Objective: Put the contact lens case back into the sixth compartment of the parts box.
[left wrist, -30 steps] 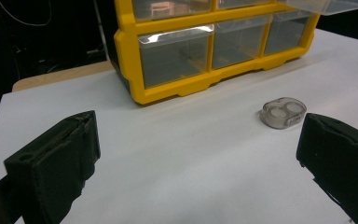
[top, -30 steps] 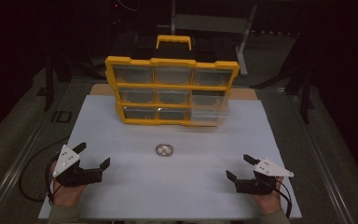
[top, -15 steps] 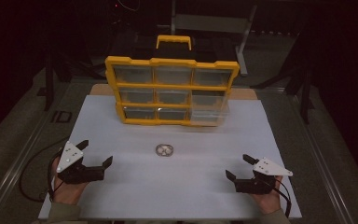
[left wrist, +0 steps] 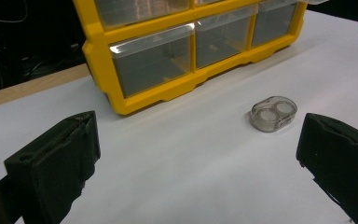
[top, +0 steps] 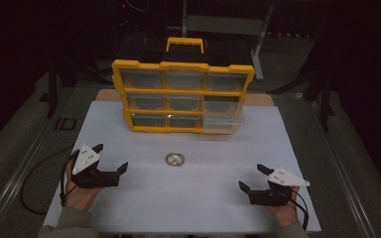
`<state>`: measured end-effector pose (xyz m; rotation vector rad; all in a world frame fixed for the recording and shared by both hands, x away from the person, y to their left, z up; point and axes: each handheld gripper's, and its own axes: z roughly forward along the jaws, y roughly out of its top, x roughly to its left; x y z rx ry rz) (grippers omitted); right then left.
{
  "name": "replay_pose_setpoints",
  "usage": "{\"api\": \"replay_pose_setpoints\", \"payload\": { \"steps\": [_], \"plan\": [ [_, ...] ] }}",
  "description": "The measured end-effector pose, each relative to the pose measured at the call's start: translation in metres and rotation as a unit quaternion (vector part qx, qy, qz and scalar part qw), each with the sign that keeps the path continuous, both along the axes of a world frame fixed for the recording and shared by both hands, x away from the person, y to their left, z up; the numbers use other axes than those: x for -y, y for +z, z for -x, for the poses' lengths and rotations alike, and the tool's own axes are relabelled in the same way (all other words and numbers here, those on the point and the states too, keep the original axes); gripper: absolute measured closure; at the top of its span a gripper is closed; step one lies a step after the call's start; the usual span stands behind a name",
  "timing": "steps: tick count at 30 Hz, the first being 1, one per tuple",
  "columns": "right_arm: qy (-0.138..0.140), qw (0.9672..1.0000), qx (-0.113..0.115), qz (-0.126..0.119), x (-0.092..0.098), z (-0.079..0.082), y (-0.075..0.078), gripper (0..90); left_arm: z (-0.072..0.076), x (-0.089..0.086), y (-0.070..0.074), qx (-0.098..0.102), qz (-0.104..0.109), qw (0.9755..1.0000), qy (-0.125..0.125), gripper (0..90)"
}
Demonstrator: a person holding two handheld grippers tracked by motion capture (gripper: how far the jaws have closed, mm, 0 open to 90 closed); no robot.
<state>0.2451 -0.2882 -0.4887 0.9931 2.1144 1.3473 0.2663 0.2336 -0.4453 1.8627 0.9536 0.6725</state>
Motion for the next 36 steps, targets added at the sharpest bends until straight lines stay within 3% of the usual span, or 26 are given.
{"api": "replay_pose_setpoints", "payload": {
  "steps": [36],
  "plan": [
    [0.004,1.0,-0.008,0.002,0.0,-0.002,-0.002,8.5,-0.03,0.032,-0.003,-0.023,-0.018,0.9985,-0.047,0.1]
  ]
}}
